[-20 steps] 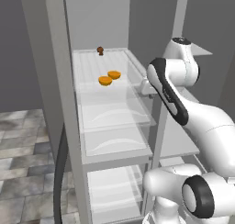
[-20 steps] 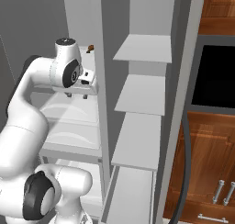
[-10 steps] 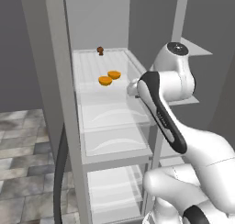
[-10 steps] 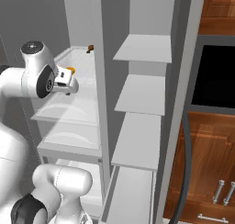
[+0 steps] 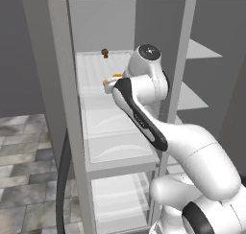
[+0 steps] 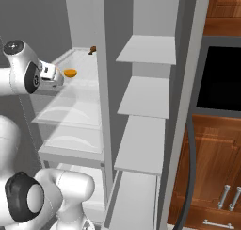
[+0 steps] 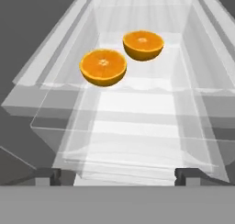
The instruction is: Take the oranges from the fridge shelf and place them in the freezer drawer to begin freezing them.
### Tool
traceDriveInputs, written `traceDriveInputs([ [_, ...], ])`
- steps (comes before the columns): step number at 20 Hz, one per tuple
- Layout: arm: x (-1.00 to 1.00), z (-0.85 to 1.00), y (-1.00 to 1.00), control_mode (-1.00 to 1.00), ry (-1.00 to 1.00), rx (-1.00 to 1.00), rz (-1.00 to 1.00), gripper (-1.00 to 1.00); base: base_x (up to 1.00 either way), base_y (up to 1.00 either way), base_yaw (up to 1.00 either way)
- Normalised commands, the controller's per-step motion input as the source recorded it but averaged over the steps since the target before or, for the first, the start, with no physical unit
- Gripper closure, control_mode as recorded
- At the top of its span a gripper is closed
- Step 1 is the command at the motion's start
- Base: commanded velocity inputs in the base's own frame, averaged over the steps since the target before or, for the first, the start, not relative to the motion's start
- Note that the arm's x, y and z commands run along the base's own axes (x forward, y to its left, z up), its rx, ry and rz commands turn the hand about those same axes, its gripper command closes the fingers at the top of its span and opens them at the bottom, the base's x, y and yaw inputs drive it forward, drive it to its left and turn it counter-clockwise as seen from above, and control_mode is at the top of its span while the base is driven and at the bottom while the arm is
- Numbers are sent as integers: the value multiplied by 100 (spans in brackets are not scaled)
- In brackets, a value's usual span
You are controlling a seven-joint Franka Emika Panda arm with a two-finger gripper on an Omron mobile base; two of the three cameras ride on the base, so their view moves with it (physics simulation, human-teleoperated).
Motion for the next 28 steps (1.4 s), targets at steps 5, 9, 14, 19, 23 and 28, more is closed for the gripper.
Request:
traceDriveInputs([
  [5, 88, 4, 16, -100, 11, 0, 0, -100, 0, 0, 0],
  [9, 67, -31, 2, -100, 10, 0, 0, -100, 0, 0, 0],
  [14, 60, -18, 28, -100, 2, 0, 0, -100, 0, 0, 0],
  [19, 33, -19, 28, -100, 1, 0, 0, -100, 0, 0, 0],
  [23, 28, -33, 6, -100, 1, 0, 0, -100, 0, 0, 0],
  [28, 10, -34, -1, -100, 0, 0, 0, -100, 0, 0, 0],
])
